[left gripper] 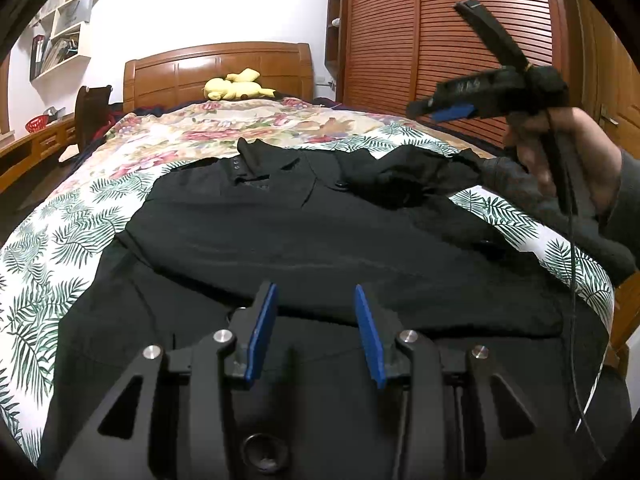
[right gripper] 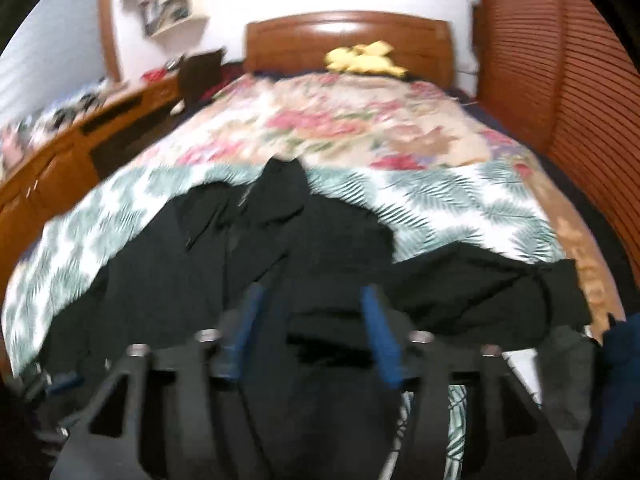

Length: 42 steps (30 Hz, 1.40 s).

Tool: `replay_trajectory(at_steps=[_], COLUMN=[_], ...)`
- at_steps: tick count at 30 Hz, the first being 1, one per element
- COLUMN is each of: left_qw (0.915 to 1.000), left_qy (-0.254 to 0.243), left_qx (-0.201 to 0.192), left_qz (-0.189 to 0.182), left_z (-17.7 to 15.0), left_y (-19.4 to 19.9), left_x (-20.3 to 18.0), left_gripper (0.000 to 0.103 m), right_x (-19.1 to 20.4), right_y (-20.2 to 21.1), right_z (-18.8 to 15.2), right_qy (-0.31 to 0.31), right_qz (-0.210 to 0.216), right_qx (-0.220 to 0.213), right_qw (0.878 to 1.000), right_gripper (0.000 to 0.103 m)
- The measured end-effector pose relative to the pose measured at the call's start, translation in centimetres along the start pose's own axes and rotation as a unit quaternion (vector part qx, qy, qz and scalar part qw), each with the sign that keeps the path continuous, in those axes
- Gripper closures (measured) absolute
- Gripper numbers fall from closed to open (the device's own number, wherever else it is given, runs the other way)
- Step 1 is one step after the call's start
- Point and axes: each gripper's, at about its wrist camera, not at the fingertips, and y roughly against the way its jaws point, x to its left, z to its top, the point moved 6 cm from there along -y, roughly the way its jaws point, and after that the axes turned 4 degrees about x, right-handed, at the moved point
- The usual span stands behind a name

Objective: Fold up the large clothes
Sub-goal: 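Fold the held sleeve across the coat front with the right tool, then regrasp the sleeve with the right tool, lay it on the coat, release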

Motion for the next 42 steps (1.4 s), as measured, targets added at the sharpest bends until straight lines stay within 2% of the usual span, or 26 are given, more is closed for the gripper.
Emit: replay_trajectory(at_steps=[4, 9, 12, 17, 24, 26, 27, 28, 30, 34, 38, 42], left_qw=[1.0, 1.0, 1.0, 1.0, 1.0, 1.0, 1.0, 1.0, 1.0, 1.0, 1.0, 0.9999], left_qy=[0.001, 0.001, 0.003, 0.003, 0.003, 0.003, 0.003, 0.003, 0.003, 0.004, 0.005, 0.004], left_qx=[0.0, 0.0, 0.0, 0.002, 0.002, 0.002, 0.002, 0.002, 0.001, 0.0, -0.004, -0.012], left_qz=[-0.001, -0.003, -0.004, -0.005, -0.005, -0.005, -0.005, -0.005, -0.005, -0.004, -0.007, -0.005], left_z=[0.0, 0.1, 0.1, 0.1, 0.1, 0.1, 0.2, 0.2, 0.2, 0.1, 0.2, 0.4], left_y=[0.1, 0.1, 0.0, 0.0, -0.1, -0.1, -0.1, -0.1, -0.1, 0.0, 0.5, 1.3], left_x=[0.0, 0.0, 0.0, 0.0, 0.0, 0.0, 0.0, 0.0, -0.1, 0.0, 0.1, 0.1], left_gripper=[0.064, 0.064, 0.064, 0.064, 0.064, 0.064, 0.064, 0.064, 0.064, 0.064, 0.064, 0.064], right_x=[-4.5, -9.5, -12.3, -14.8, -15.7, -15.9, -16.0, -16.1, -16.0, -13.3, -7.0, 0.6], right_y=[-1.5, -5.2, -6.9, -8.5, -10.1, -10.5, -10.7, -10.8, -10.4, -6.9, -2.3, 2.0], right_z=[-0.2, -3.5, -5.8, -7.8, -6.9, -6.4, -6.3, -6.0, -5.3, -1.9, 1.3, 2.1], right_qy=[-0.059, -0.124, -0.17, -0.228, -0.251, -0.244, -0.239, -0.232, -0.221, -0.166, -0.065, 0.019], right_qz=[-0.031, -0.058, -0.057, -0.044, -0.042, -0.053, -0.058, -0.062, -0.064, -0.063, -0.032, 0.024], right_qx=[0.026, 0.087, 0.115, 0.13, 0.11, 0.107, 0.107, 0.106, 0.094, 0.03, -0.014, -0.04], right_qw=[0.997, 0.987, 0.977, 0.964, 0.961, 0.962, 0.963, 0.965, 0.969, 0.984, 0.997, 0.999], right_gripper=[0.044, 0.044, 0.044, 0.044, 0.046, 0.067, 0.089, 0.096, 0.101, 0.102, 0.102, 0.102])
